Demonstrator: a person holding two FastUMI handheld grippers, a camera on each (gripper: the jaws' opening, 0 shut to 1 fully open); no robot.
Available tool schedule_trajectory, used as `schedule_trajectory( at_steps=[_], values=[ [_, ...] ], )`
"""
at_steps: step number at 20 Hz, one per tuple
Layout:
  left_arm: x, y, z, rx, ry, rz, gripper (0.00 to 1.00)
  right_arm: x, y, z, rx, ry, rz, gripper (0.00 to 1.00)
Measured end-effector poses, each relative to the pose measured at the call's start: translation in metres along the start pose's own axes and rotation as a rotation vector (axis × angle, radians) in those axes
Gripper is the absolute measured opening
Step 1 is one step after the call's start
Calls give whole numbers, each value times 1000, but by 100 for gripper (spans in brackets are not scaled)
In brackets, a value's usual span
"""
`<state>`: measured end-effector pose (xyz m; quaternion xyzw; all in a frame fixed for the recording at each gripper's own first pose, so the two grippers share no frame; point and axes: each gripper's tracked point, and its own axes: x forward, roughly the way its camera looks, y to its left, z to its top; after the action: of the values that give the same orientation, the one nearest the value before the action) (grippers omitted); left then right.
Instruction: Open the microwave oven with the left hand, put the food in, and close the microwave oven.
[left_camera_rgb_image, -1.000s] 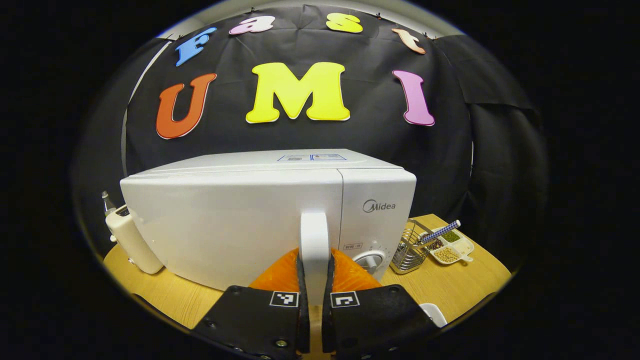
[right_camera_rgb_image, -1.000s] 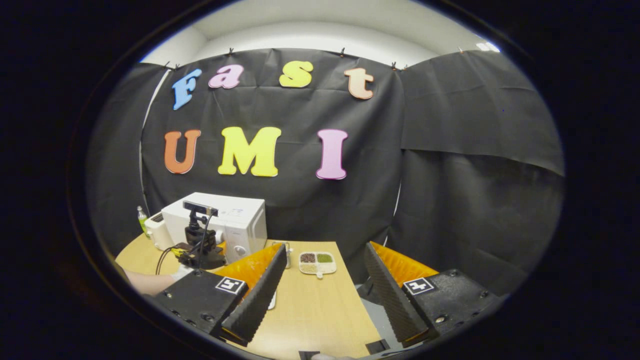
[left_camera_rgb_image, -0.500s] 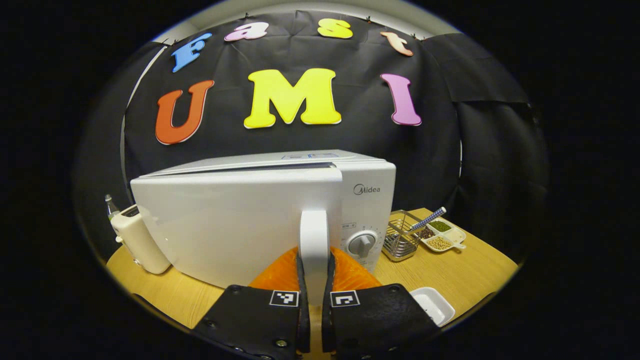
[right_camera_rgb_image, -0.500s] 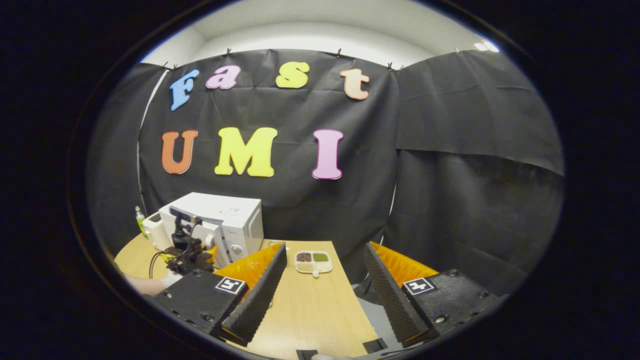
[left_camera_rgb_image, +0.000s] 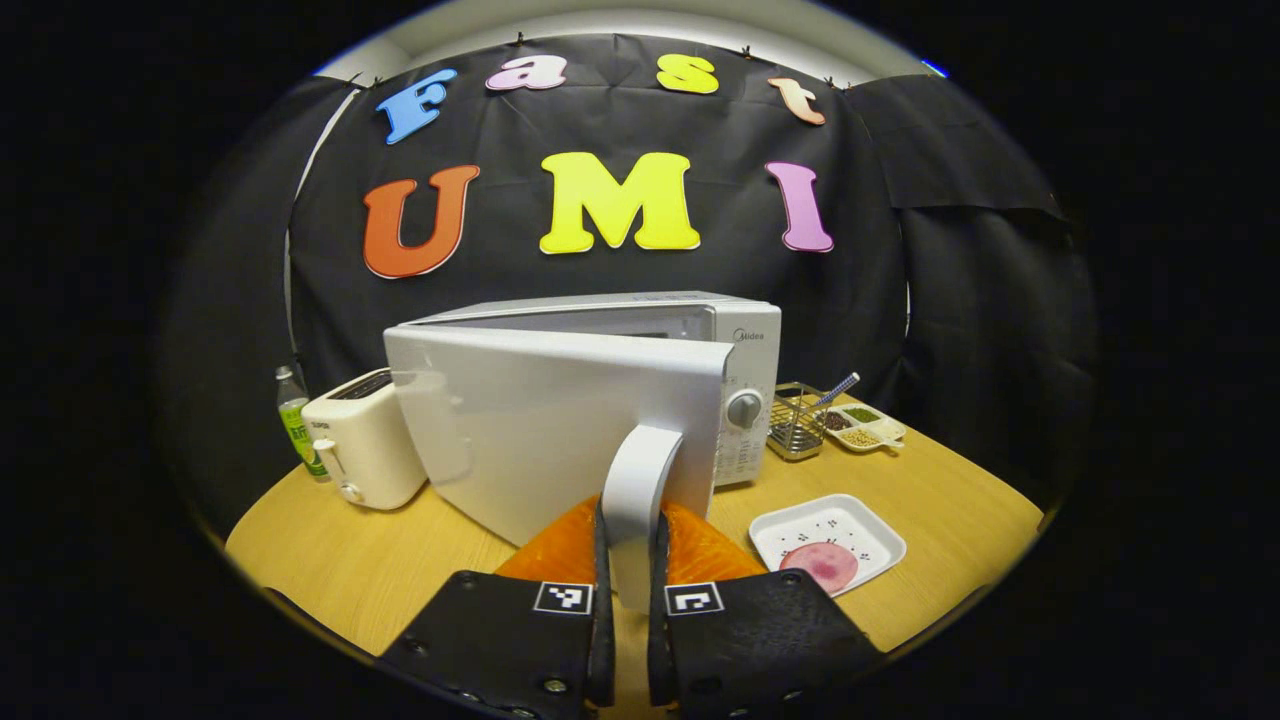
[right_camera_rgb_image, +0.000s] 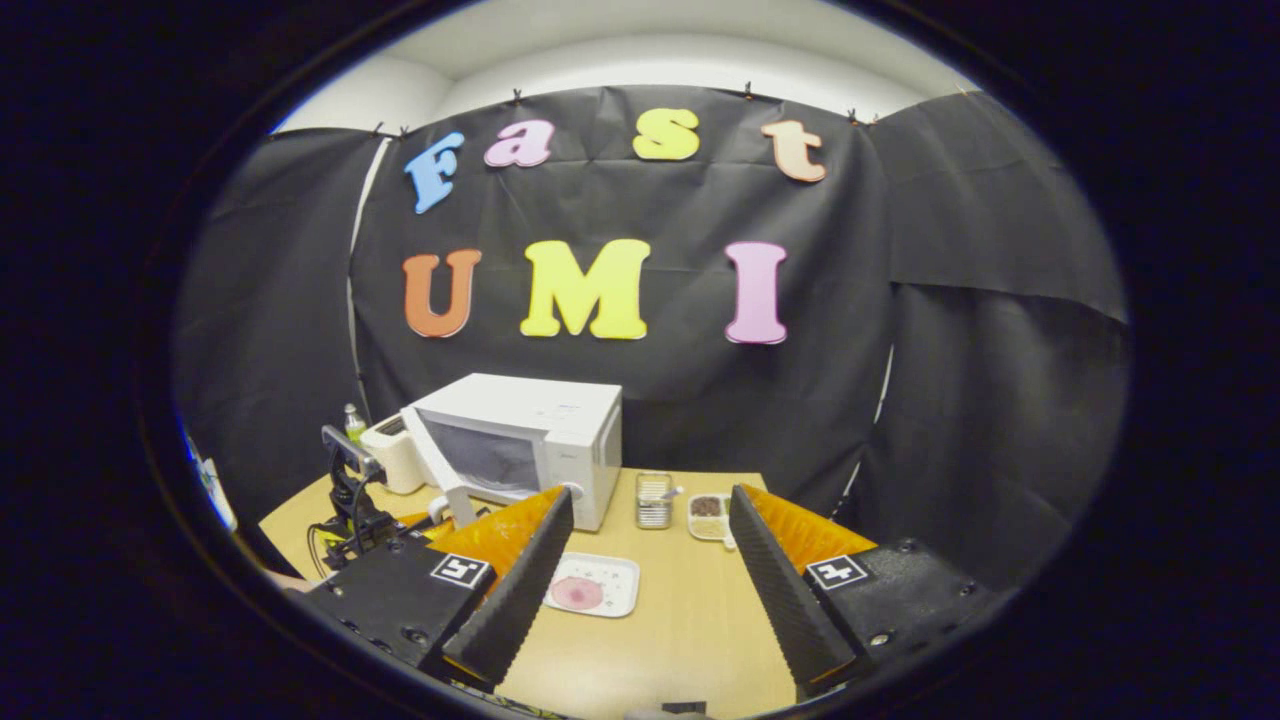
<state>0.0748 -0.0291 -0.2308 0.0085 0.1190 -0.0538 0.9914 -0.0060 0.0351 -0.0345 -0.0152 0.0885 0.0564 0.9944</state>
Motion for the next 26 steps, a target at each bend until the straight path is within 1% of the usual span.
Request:
schedule_trajectory(
  at_steps=[2, 4, 5, 6, 7, 9, 10, 11, 14, 20, 21, 22, 23, 26],
  values=[
    [-14, 14, -4, 13, 7, 31, 17, 3, 19, -3, -4, 10, 45, 95],
    [-25, 27, -6, 34, 7, 64, 21, 4, 28, -4, -5, 9, 67, 95],
    [-29, 35, -8, 41, 14, 84, 25, 3, 31, -5, -6, 9, 74, 94],
    [-33, 40, -10, 36, 21, 89, 32, 1, 34, -6, -5, 10, 78, 100],
    [-37, 47, -11, 22, 28, 99, 36, 1, 36, -7, -1, 11, 82, 100],
    [-47, 60, -7, 5, 17, 124, 77, -2, 38, -11, 4, 16, 88, 100],
    [-50, 65, -5, 6, 7, 129, 77, -2, 39, -12, 7, 15, 90, 100],
    [-56, 71, -7, 7, 14, 145, 96, -3, 42, -13, 4, 16, 91, 100],
    [-70, 93, -11, 36, 16, 213, 97, -5, 49, -17, 3, 17, 101, 100],
    [-109, 155, -25, 10, 45, 313, 97, 3, 77, -29, 4, 45, 156, 100],
    [-116, 165, -30, -12, 54, 330, 97, 4, 83, -31, 2, 52, 170, 100],
    [-124, 175, -33, -35, 58, 346, 96, 5, 89, -33, 0, 55, 183, 94],
    [-132, 185, -33, -45, 51, 365, 96, 6, 93, -34, -2, 57, 193, 94],
    [-154, 228, -46, -9, 77, 468, 95, 9, 101, -38, -15, 64, 218, 94]
  ],
)
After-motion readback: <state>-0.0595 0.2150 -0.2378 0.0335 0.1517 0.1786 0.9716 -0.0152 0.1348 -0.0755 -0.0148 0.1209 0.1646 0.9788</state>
